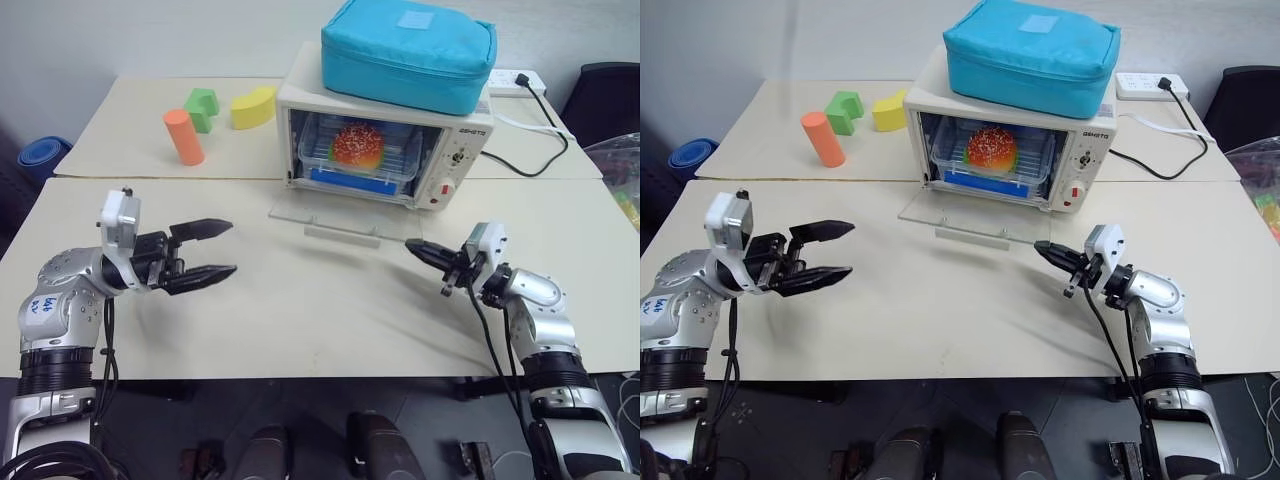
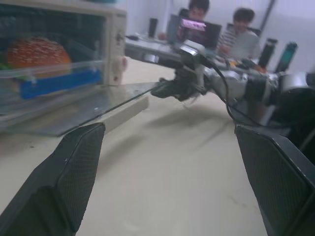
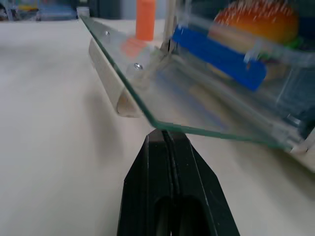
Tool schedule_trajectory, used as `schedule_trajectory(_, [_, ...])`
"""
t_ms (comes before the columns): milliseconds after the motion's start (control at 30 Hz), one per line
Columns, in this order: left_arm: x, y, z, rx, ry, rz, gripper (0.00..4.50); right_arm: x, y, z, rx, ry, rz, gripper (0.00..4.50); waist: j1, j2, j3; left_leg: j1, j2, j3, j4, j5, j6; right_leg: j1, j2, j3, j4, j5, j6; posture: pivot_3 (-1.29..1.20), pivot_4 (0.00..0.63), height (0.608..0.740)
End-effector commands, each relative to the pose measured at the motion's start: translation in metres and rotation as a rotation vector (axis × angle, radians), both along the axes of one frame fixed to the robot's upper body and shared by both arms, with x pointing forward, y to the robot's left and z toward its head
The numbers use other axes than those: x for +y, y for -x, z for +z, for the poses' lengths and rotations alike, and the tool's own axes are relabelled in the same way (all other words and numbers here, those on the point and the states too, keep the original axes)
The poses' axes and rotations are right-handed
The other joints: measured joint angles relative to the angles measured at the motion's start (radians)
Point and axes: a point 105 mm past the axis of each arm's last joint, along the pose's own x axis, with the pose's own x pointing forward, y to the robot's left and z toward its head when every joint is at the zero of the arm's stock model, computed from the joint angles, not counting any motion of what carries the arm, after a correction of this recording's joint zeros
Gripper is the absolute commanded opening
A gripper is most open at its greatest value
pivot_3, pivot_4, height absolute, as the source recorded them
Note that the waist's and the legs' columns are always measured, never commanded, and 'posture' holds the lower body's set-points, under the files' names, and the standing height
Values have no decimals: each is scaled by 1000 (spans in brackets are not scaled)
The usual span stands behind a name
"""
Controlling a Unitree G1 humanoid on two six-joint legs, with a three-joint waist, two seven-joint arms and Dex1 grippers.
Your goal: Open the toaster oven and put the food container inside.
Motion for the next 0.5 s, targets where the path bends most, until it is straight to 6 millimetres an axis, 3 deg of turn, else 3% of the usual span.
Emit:
schedule_trajectory(33, [11,-10,18,-57,117,136,4485,0,-4,40,-90,-192,-43,0,0,0,0,0,0,0,0,0,0,0,0,0,0,0,0,0,150,740])
schedule_trajectory(167, [19,-20,25,-112,198,264,4485,5,-11,78,-168,-352,-66,0,-1,0,0,0,0,1,0,0,0,-1,0,-1,0,0,0,0,150,740])
schedule_trajectory(267, [23,-24,24,-133,208,314,4485,5,-10,89,-188,-347,-62,0,0,0,0,0,0,1,0,0,-1,-2,0,-1,0,0,0,0,150,740])
schedule_trajectory(400, [28,-25,16,-165,107,372,4485,1,1,96,-165,-270,-14,0,4,0,0,-1,-1,1,0,-1,0,-1,-1,-1,0,0,0,0,150,740])
schedule_trajectory(500, [31,-18,7,-177,-2,352,4500,-1,17,87,-144,-122,49,574,3,0,0,-2,-1,1,0,-2,1,-2,-1,-1,-1,0,0,0,150,740])
